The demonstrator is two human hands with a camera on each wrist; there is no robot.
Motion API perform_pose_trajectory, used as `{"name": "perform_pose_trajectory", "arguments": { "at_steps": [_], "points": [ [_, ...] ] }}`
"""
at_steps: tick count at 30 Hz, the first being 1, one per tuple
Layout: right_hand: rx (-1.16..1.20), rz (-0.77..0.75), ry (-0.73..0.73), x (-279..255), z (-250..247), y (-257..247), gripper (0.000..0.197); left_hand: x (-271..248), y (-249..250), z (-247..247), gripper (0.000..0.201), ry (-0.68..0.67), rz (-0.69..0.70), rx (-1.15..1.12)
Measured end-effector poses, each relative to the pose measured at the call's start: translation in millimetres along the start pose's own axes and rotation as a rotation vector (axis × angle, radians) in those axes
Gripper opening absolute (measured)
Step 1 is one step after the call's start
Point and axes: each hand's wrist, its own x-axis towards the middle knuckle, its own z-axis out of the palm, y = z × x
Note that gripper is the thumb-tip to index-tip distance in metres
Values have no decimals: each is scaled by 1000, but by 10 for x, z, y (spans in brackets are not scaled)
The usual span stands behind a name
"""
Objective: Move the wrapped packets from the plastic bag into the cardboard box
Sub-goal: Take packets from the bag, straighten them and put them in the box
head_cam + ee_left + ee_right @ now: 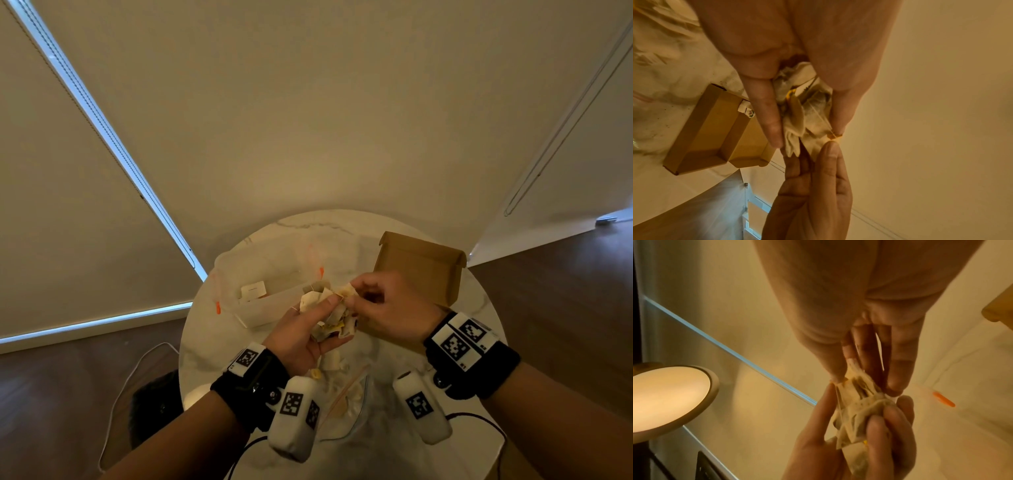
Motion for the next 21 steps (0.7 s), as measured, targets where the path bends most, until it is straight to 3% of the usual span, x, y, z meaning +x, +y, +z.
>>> {"name": "perform_pose_trajectory", "arguments": {
  "at_steps": [7, 21],
  "points": [
    [-90, 11, 113, -8, -39, 4, 14, -18, -9, -54, 55, -48, 7, -11],
    [96, -47, 399, -55, -148, -102, 10, 0, 4, -154, 54, 19, 14, -70]
  ]
}}
